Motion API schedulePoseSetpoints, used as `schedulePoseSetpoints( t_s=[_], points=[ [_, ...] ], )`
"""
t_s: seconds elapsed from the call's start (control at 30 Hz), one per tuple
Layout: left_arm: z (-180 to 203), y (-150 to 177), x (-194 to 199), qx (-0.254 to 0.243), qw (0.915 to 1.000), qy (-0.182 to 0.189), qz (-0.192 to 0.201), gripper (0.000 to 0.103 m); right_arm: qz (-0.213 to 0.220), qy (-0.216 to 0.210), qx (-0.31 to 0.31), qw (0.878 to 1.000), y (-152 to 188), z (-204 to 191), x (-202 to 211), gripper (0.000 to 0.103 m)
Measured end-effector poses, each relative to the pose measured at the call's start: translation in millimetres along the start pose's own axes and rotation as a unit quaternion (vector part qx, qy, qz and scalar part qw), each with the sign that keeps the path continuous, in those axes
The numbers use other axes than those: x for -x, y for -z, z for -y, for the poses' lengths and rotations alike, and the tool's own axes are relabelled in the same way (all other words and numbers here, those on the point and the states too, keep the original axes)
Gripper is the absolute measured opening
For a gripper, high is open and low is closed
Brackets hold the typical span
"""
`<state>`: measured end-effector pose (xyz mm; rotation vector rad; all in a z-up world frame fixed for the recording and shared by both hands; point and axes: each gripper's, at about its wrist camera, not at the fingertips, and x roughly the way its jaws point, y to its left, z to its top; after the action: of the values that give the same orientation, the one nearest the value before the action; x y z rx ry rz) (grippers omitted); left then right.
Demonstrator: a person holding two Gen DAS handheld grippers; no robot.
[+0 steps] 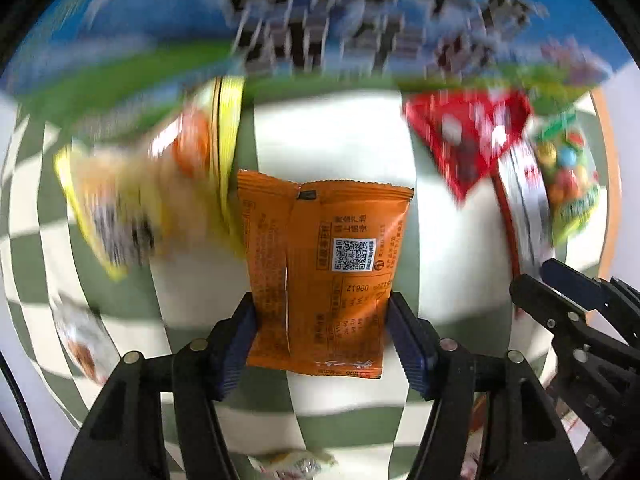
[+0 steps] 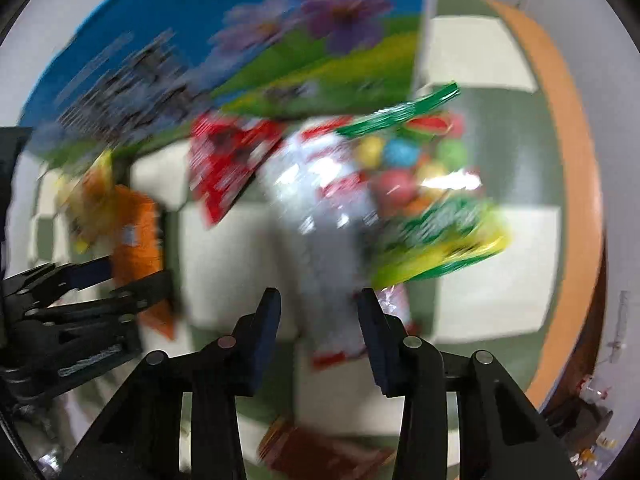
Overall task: Organize snacks
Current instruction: 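Grasp the orange packet with the left tool while the right tool grasps the red spicy strip packet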
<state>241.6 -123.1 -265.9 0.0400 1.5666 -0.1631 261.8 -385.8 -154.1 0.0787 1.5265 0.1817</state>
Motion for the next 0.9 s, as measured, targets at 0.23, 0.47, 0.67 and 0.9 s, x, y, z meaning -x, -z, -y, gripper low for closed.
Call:
schedulePoseSetpoints(
  t_s=[0.23, 0.47, 0.67, 0.9],
  points=[
    [-6, 19, -6, 0.031, 0.9991, 0.024, -0.014, 0.063, 0.021, 0.021, -0.002, 1.000, -1, 18, 12, 0.068],
    [-6, 10, -14, 0.047, 0.9982, 0.031, -0.021, 0.067, -0.002, 0.017, 0.003, 1.000, -17, 25, -16, 0.061],
    [-20, 7, -16, 0.052, 0.9977, 0.036, -0.023, 0.068, -0.045, -0.034, 0.023, 0.998, 21, 1, -12, 0.059],
    [-37, 0, -20, 0.067, 0.9966, 0.045, -0.015, 0.069, -0.014, -0.016, -0.003, 1.000, 0, 9, -5, 0.072]
  ],
)
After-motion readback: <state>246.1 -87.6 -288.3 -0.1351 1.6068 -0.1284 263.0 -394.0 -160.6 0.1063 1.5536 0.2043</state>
